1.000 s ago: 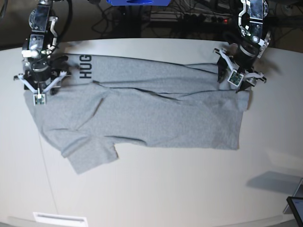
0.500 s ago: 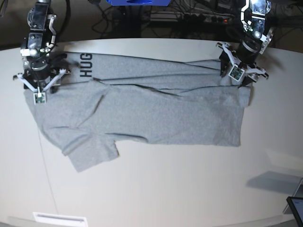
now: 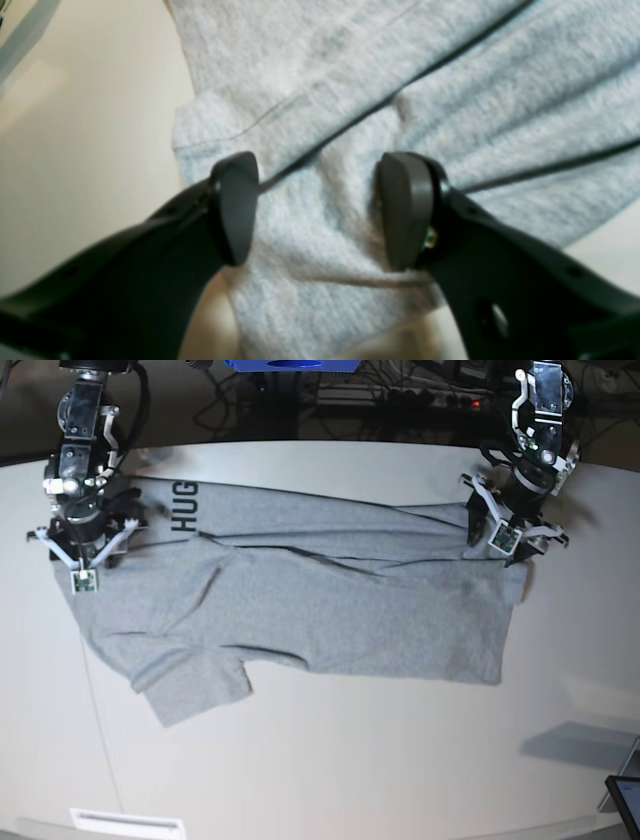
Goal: Fold the T-shirt properly
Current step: 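Grip the shirt edge with both grippers and pull it taut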
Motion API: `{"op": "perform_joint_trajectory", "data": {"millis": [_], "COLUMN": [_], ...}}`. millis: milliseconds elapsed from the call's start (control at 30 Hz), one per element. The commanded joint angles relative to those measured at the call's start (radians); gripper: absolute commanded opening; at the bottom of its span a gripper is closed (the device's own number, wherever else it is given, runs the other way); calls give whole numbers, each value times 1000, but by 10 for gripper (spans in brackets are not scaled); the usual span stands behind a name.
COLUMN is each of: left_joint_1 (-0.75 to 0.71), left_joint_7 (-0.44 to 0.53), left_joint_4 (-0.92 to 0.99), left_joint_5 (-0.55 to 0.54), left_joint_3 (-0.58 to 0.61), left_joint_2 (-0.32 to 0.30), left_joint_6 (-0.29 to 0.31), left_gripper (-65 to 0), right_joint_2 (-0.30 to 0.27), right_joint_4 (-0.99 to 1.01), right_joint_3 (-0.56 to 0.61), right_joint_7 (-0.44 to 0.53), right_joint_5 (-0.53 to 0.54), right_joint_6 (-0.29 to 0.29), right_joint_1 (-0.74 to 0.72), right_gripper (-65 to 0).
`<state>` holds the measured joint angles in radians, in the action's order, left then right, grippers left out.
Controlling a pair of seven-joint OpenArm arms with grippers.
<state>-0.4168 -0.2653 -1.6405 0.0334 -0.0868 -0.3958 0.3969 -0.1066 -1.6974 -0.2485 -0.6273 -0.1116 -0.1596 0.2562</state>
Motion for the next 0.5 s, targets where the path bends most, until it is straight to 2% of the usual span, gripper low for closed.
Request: {"op": "perform_joint_trajectory", "data": {"millis": [0,167,267,367,467], "left_joint_1": [-9,-27,-75,-107,-139], "left_joint_7": [-91,-96,-98,-99,-99], "left_joint_4": [18,-45,-131,-198,-243], "left_joint_5": [56,53,53,53,47], "left_joint_3": [-1,-1,-6,-8,-55], "left_joint_2": [-10,-9,-9,-10,5], "left_joint_6": [-3,-3,-3,-5,-6], "left_gripper": [-270,-270,-270,-270,-270], "right_joint_2": [-8,-15,-15,-14,-14], "right_joint_4": [0,10,-88,-215,-283], "right_joint_3": [-1,-4,-5,-5,-4], "right_joint_7": [8,-1,-9,-81,-113], "right_joint_5": [-13,-15,-15,-15,-15], "right_joint_6": [9,9,9,9,9], "right_joint_1": [-5,-8,30,55,62], "right_gripper": [-364,-364,-360,-360,-358]}}
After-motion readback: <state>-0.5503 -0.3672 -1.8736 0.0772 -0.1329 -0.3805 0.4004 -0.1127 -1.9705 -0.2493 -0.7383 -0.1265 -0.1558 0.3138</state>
